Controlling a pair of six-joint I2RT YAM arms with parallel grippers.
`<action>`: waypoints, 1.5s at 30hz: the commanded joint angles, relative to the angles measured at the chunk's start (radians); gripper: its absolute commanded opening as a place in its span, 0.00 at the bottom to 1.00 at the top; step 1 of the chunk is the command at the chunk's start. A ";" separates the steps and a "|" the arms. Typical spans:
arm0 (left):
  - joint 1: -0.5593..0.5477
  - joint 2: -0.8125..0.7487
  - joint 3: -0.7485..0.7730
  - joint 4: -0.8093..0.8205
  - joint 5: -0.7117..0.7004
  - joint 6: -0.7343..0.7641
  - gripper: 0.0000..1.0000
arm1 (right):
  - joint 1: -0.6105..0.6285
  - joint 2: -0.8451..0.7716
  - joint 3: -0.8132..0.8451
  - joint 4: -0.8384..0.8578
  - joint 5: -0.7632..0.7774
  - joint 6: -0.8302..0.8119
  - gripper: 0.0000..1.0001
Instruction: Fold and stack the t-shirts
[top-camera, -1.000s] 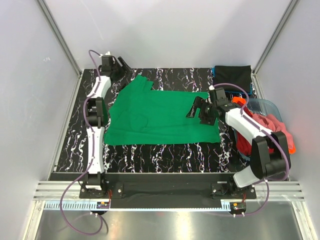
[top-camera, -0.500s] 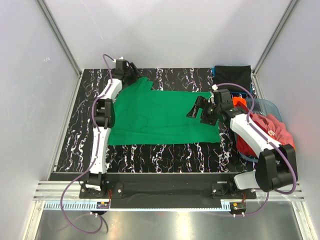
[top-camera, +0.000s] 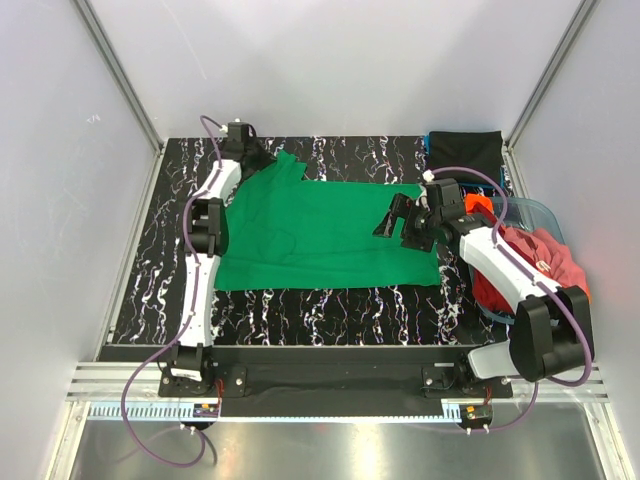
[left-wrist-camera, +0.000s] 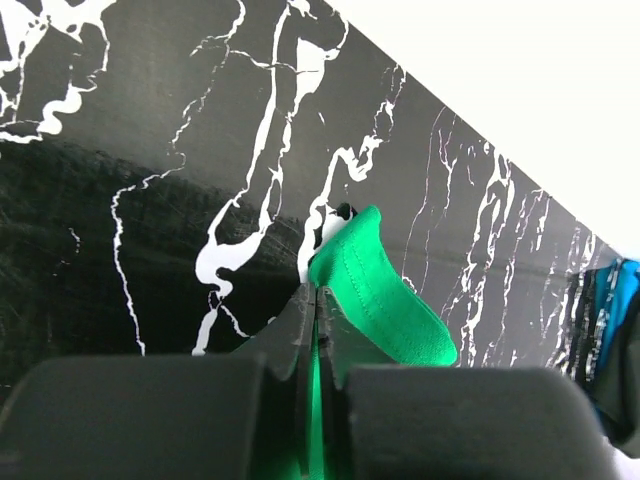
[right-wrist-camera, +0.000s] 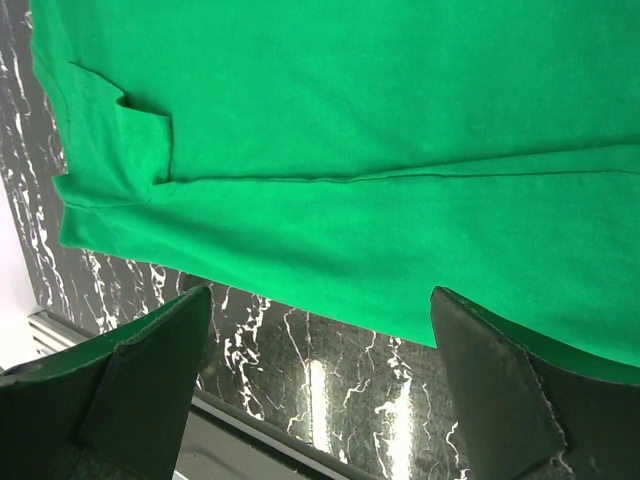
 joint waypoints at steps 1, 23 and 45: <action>0.006 0.034 0.040 0.024 0.037 -0.012 0.00 | -0.001 0.015 0.029 0.001 0.028 -0.023 0.98; 0.027 -0.449 -0.549 0.289 0.091 0.094 0.00 | -0.156 0.624 0.789 -0.243 0.376 -0.098 0.85; 0.035 -0.465 -0.695 0.395 0.119 0.091 0.00 | -0.172 1.199 1.425 -0.480 0.566 -0.184 0.45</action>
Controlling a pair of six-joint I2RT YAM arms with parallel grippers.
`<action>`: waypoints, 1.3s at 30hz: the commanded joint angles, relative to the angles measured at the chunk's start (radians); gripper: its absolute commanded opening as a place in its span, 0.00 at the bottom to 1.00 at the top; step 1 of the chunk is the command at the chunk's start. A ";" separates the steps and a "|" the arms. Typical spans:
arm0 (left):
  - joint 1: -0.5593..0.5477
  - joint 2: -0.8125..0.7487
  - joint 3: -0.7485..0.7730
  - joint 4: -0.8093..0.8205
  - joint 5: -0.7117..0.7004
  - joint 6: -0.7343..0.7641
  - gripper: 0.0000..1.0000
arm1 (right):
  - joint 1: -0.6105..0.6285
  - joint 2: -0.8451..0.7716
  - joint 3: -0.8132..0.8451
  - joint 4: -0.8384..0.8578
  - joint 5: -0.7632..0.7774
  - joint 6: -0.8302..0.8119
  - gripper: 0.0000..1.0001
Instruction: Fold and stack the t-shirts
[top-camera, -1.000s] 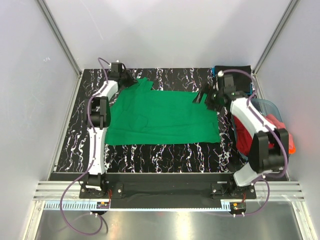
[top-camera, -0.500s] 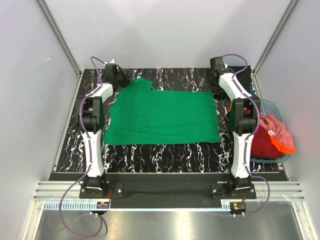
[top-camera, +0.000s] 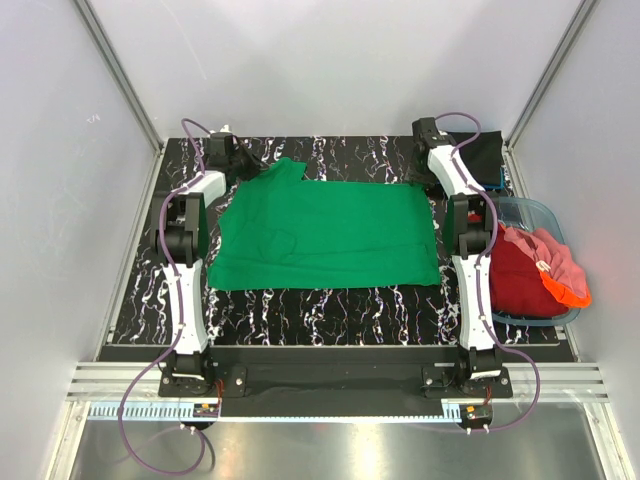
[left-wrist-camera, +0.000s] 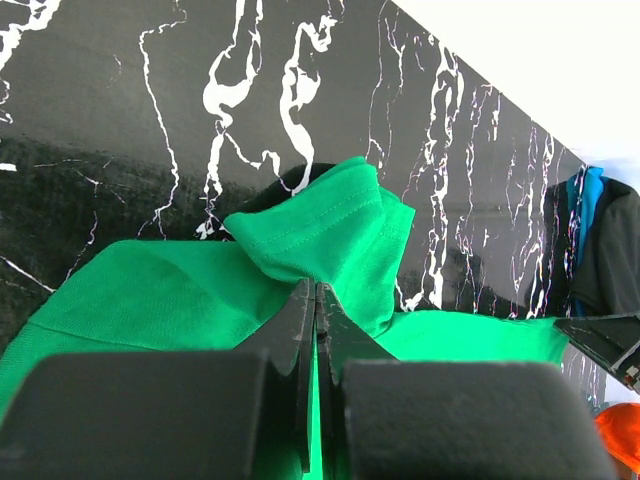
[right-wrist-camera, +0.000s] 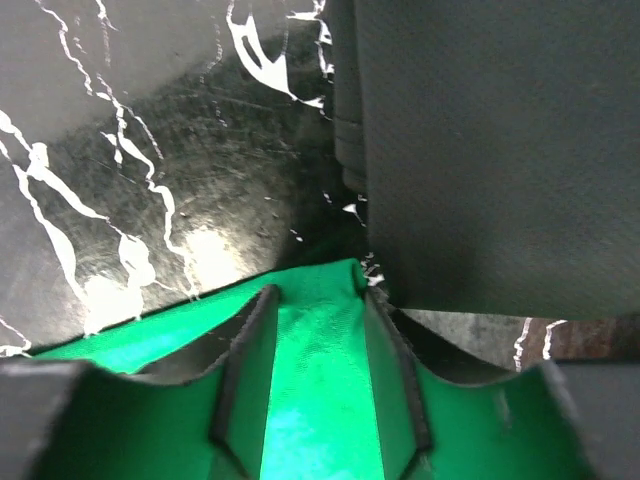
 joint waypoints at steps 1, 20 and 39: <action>0.003 -0.029 0.002 0.068 0.017 0.005 0.00 | -0.011 0.013 0.045 -0.031 0.039 -0.013 0.43; 0.005 -0.255 -0.058 -0.053 -0.003 0.062 0.00 | 0.004 -0.152 -0.072 -0.040 -0.086 0.002 0.00; -0.005 -0.813 -0.581 -0.097 -0.092 0.151 0.00 | 0.030 -0.582 -0.637 0.087 -0.081 -0.003 0.00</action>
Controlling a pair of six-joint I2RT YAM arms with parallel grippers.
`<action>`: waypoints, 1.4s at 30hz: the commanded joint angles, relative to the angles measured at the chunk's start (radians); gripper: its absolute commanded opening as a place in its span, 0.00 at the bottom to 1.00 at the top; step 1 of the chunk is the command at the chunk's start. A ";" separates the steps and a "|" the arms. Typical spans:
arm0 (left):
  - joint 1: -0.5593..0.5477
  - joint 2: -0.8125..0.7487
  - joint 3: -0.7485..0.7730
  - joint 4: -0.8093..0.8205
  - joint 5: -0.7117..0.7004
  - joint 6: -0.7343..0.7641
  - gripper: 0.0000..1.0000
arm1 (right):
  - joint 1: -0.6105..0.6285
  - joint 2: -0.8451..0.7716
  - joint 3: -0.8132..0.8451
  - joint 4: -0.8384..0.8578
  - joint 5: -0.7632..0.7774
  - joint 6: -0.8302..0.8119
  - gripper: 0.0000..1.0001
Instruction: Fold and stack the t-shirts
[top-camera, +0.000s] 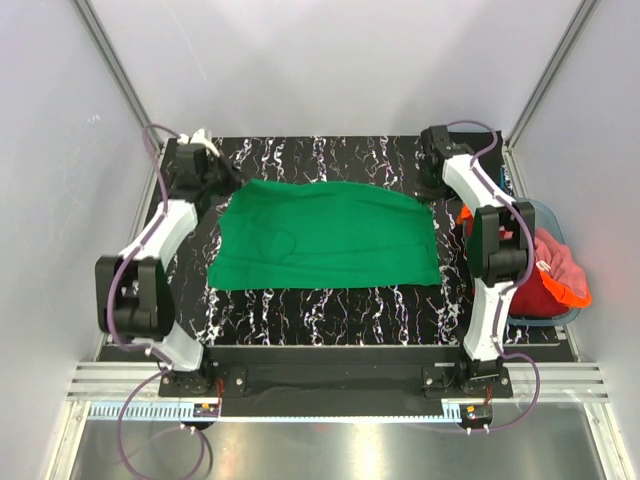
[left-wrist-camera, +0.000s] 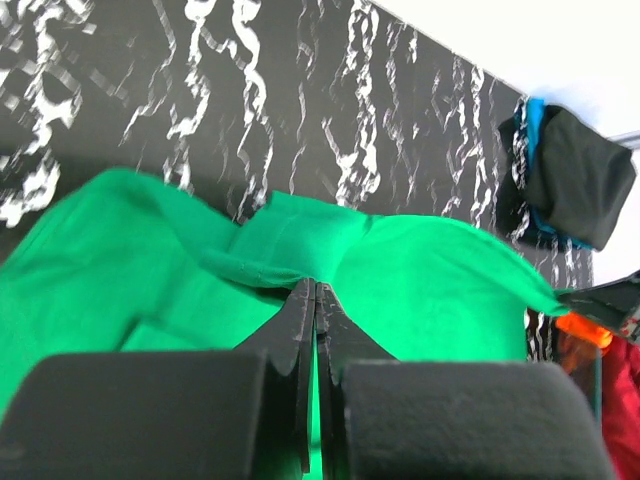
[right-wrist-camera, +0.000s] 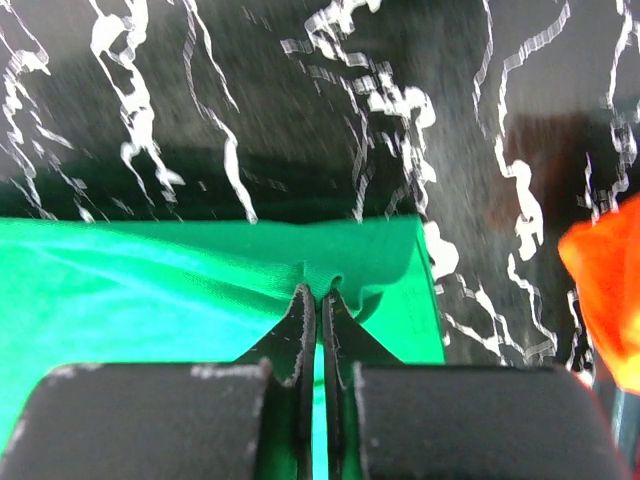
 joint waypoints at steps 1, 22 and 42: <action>-0.002 -0.134 -0.085 0.015 -0.053 0.044 0.00 | 0.004 -0.126 -0.091 0.049 0.015 0.002 0.00; -0.063 -0.882 -0.763 -0.174 -0.341 -0.168 0.65 | 0.037 -0.354 -0.423 0.193 -0.041 0.103 0.98; -0.160 -0.126 -0.549 0.024 -0.347 -0.192 0.51 | 0.129 -0.134 -0.567 0.203 -0.245 0.132 0.93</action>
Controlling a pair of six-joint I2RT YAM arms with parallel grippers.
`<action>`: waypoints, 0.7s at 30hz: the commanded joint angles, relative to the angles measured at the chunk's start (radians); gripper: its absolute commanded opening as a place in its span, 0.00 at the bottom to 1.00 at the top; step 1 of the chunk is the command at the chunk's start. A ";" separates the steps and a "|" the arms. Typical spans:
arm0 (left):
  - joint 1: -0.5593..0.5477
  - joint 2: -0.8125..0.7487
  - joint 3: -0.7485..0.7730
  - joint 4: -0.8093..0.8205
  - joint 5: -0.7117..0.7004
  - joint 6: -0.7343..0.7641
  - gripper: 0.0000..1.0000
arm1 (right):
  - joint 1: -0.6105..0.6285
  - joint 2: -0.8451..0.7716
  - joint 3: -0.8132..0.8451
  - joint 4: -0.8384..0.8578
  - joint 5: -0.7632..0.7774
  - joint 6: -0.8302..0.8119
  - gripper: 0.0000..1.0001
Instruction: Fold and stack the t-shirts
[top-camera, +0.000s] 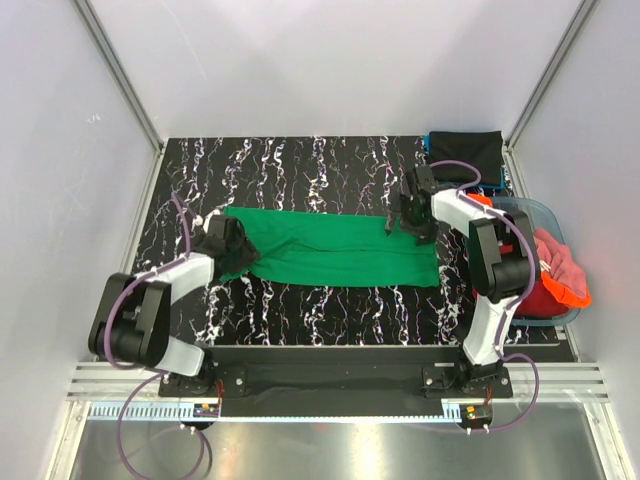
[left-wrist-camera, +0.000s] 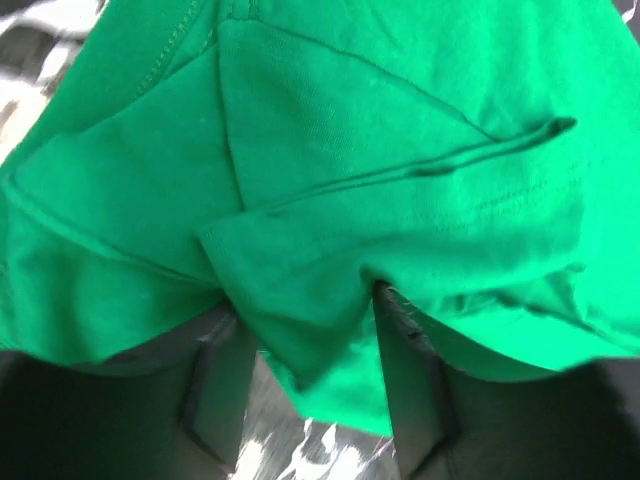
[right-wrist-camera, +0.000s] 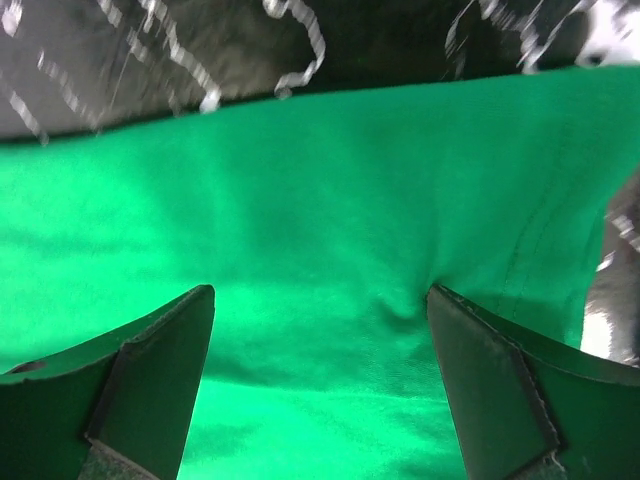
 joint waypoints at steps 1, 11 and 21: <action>0.005 0.113 0.086 0.021 -0.029 0.012 0.49 | 0.052 -0.002 -0.105 -0.045 -0.162 0.040 0.93; 0.007 0.489 0.595 -0.158 -0.067 0.090 0.00 | 0.362 -0.151 -0.311 0.049 -0.331 0.252 0.96; -0.090 0.877 1.399 -0.393 0.247 0.380 0.02 | 0.606 -0.284 -0.192 0.097 -0.544 0.372 1.00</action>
